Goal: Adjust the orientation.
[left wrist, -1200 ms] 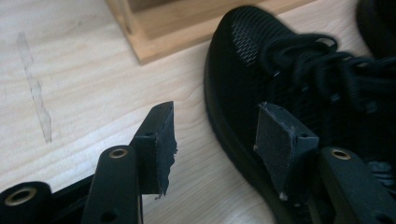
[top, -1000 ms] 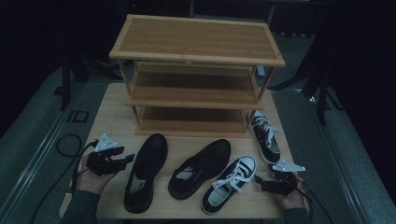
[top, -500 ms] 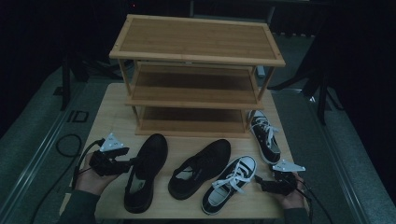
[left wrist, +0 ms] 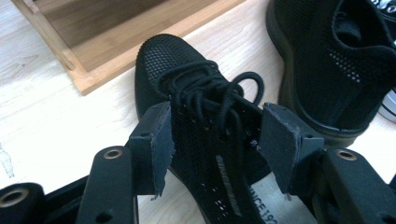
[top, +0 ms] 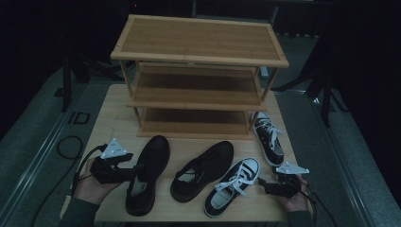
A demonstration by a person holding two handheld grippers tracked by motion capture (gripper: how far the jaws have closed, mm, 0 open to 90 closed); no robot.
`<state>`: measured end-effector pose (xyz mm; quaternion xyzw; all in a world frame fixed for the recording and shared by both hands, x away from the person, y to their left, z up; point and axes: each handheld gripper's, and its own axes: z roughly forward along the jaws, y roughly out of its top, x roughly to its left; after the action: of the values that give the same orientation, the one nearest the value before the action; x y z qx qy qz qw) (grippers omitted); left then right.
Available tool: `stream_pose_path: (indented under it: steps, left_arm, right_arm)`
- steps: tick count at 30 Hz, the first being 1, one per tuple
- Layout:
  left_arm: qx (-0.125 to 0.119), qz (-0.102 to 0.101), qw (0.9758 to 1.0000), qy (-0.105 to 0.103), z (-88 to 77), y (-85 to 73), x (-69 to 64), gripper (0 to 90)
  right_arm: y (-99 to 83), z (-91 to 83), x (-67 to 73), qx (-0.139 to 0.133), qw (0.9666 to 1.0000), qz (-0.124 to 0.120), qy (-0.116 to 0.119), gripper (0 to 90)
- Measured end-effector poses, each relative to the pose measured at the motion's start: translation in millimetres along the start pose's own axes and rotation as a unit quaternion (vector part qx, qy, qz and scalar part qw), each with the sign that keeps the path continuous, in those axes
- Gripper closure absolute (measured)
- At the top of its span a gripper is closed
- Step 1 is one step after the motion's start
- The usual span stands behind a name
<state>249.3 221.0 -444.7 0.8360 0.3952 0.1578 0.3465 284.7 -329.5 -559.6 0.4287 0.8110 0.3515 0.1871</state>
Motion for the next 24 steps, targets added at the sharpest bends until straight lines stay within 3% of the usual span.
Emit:
stream_pose_path:
  steps: [6,12,15,18,24]
  left_arm:
    - [0.024,0.014,0.9996,0.006,4.2,-0.7,-7.8,46.3]
    - [0.052,0.008,0.9986,0.005,14.8,-4.6,-6.4,54.6]
    - [0.072,0.006,0.9973,0.016,22.7,-5.4,-6.5,58.5]
    - [0.078,-0.003,0.997,0.007,28.7,-5.4,-4.9,62.9]
    - [0.083,-0.026,0.9961,0.012,34.2,-4.5,-3.9,80.3]
  right_arm:
    - [0.0,0.0,0.0,0.0,1.0,0.0,0.0,20.5]
    - [0.0,0.0,0.0,0.0,1.0,0.0,0.0,20.5]
    - [0.0,0.0,0.0,0.0,1.0,0.0,0.0,20.5]
    - [0.0,0.0,0.0,0.0,1.0,0.0,0.0,20.5]
    - [0.0,0.0,0.0,0.0,1.0,0.0,0.0,20.5]
